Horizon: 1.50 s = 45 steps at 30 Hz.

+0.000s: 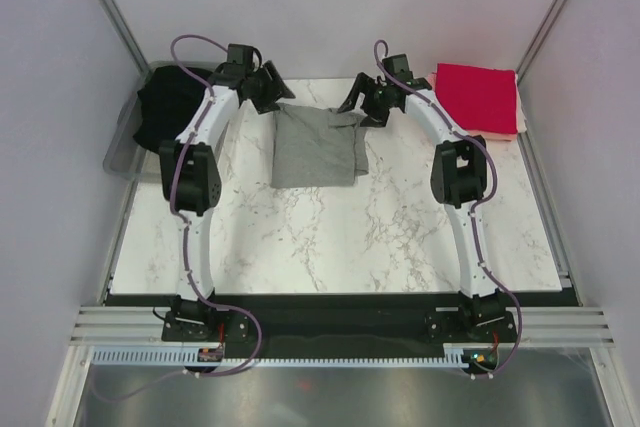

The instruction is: Fold and stack the t-shirts

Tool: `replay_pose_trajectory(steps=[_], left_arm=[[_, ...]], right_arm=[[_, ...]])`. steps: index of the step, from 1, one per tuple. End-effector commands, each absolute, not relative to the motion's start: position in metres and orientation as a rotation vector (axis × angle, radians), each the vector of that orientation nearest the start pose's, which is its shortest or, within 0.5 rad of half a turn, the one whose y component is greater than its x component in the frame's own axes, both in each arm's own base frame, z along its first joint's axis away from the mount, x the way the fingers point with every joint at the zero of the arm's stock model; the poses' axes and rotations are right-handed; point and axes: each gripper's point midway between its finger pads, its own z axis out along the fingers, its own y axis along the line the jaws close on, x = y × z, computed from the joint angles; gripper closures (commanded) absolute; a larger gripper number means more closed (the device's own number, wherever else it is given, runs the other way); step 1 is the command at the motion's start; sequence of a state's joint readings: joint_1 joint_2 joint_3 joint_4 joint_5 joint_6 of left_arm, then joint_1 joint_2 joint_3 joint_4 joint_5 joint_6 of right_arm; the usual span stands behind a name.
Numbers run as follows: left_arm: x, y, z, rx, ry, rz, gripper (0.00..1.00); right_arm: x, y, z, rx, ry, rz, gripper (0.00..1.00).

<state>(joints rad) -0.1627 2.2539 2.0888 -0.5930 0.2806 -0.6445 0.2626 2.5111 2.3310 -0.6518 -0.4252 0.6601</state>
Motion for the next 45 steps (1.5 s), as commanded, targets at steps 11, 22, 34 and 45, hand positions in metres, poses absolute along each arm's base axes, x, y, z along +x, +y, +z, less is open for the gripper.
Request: replay_pose_trajectory(steps=[11,22,34,45], left_arm=[[0.535,-0.158,0.231,-0.315,2.276,-0.836,0.03],[0.337,-0.116,0.244,-0.275,2.271,-0.691,0.03],[0.219,-0.08,0.242,-0.136,2.121,-0.521,0.02],[0.207,-0.07,0.235,-0.239,1.981,-0.522,0.0]], right_arm=[[0.568,0.227,0.149,0.171,2.291,0.891,0.02],[0.555,0.216,0.097,0.136,2.39,0.796,0.02],[0.585,0.237,0.06,0.134,2.379,0.899,0.02],[0.575,0.273,0.024,0.097,2.413,0.958,0.11]])
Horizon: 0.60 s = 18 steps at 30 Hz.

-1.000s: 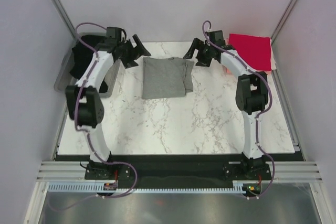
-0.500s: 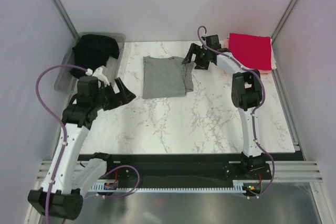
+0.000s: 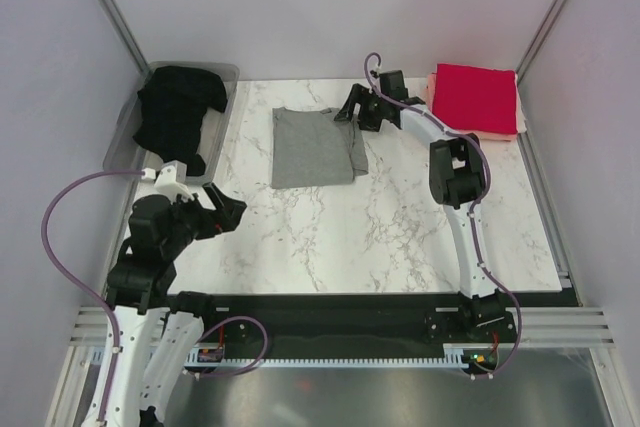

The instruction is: Fold and stack the t-shirts

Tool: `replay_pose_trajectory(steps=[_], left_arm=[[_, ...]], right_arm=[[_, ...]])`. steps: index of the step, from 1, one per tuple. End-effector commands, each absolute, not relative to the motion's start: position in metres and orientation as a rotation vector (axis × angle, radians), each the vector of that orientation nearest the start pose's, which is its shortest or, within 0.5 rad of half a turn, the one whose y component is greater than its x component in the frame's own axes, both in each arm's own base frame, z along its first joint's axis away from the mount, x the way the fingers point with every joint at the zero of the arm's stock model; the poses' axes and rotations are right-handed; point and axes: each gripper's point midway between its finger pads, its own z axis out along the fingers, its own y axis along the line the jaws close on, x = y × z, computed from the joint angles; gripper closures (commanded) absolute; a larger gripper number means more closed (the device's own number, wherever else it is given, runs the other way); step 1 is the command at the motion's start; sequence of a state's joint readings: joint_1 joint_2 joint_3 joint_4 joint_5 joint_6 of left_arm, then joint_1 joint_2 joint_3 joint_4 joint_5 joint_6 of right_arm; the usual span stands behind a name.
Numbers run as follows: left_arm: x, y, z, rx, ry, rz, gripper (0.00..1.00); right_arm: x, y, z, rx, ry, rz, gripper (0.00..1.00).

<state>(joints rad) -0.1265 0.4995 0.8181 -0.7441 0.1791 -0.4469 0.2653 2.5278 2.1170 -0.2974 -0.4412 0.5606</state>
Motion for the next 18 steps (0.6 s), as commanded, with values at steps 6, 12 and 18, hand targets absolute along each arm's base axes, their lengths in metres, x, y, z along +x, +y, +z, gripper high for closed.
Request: replay_pose_trajectory(steps=[6,12,18], left_arm=[[0.209,-0.065,0.23,-0.255,1.964,-0.498,0.0],[0.209,-0.062,0.23,-0.269,1.956,-0.479,0.01],[0.21,-0.053,0.23,-0.307,1.95,-0.434,0.01]], right_arm=[[0.574,0.281,0.013,0.092,2.395,1.029,0.5],[0.58,0.267,0.026,0.049,2.392,0.933,1.0],[0.565,0.244,0.101,-0.073,2.363,0.774,1.0]])
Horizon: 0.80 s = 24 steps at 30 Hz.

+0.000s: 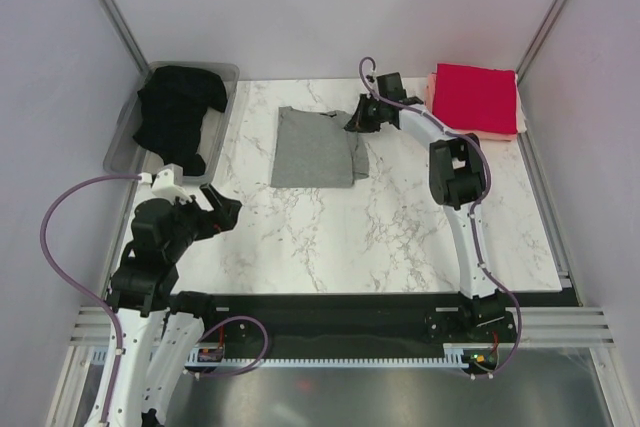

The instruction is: Fold and stack the t-shirts

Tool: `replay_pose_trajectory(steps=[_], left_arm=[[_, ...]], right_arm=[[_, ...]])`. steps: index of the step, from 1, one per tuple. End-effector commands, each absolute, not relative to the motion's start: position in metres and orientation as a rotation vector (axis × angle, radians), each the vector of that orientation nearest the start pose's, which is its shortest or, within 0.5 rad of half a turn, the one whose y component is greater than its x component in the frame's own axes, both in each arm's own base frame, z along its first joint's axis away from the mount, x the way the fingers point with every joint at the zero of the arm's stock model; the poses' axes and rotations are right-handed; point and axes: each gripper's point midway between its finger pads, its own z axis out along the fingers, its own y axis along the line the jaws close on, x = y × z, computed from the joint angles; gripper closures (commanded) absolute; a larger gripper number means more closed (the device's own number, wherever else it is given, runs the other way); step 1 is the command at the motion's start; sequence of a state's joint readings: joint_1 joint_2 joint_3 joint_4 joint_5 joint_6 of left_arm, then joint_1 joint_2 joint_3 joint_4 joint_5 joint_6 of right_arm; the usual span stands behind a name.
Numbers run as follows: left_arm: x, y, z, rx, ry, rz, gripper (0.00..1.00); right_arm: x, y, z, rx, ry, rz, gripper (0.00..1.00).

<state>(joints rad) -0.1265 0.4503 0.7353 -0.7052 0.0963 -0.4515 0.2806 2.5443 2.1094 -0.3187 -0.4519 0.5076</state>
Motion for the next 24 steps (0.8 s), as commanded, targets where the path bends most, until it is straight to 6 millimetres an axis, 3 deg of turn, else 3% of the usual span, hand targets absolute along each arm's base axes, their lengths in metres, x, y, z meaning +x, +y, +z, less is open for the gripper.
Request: replay_pose_trajectory(steps=[1,3,12,24], left_arm=[[0.21,-0.054,0.23,-0.305,1.948,-0.436,0.01],[0.209,-0.051,0.23,-0.316,1.947,-0.426,0.01],[0.21,-0.047,0.227,-0.345,1.961,-0.401,0.01],[0.211,-0.047,0.224,-0.354,1.979,-0.396,0.01]], right_arm=[[0.563,0.236,0.105,-0.103,2.361,0.705,1.0],[0.556,0.224,0.132,-0.139,2.341,0.636,1.0],[0.546,0.164,0.194,-0.273,2.282,0.332,1.0],[0.552,0.091,0.278,-0.163,2.161,0.124,1.0]])
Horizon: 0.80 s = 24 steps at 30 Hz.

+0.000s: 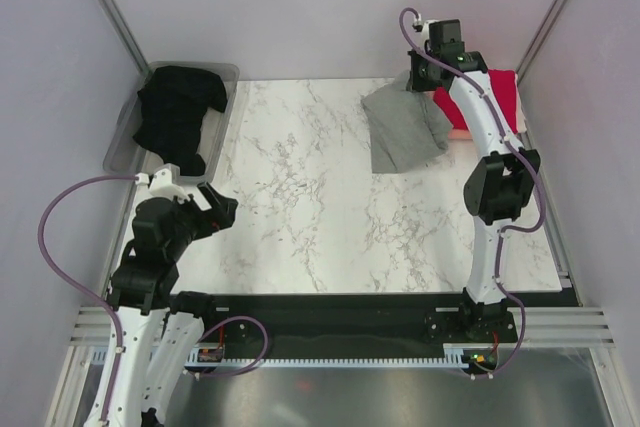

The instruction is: Fold and stack the t-shirts

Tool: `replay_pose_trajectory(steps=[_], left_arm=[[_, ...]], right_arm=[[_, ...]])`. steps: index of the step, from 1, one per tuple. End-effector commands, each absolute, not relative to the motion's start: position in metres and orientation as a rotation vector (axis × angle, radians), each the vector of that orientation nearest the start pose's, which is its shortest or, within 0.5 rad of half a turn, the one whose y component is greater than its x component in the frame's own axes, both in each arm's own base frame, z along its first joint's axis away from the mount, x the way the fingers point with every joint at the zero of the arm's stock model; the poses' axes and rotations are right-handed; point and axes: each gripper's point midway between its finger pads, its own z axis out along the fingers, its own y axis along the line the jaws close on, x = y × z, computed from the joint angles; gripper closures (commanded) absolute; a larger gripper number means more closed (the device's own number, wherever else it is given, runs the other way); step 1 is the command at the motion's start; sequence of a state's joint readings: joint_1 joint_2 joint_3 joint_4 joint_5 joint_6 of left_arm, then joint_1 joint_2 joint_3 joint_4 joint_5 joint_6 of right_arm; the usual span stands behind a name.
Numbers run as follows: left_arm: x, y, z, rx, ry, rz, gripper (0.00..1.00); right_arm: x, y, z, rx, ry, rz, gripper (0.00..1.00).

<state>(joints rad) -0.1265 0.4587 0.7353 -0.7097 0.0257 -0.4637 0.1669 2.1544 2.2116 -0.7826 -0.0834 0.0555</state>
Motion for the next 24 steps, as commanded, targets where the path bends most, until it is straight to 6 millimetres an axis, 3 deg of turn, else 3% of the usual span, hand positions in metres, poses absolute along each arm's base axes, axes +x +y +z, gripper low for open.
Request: replay_pose_trajectory(steps=[1,12,21,24], left_arm=[[0.211,-0.047,0.223,-0.355,1.983,-0.395,0.01],[0.215,-0.047,0.218,-0.362,2.013,-0.387,0.01],[0.216,-0.047,0.216,-0.365,2.023,-0.385,0.02],[0.216,-0.047,0.215,-0.364,2.026,-0.383,0.02]], right_arm=[[0.553,0.087,0.282,-0.159,2.15,0.113,1.0],[0.558,0.056,0.338,-0.143,2.015,0.161,1.0],[0.556,0.041,0.383,-0.107,1.91,0.232,1.0],[0.553,0.045,0.396,-0.116,1.878,0.256,1.0]])
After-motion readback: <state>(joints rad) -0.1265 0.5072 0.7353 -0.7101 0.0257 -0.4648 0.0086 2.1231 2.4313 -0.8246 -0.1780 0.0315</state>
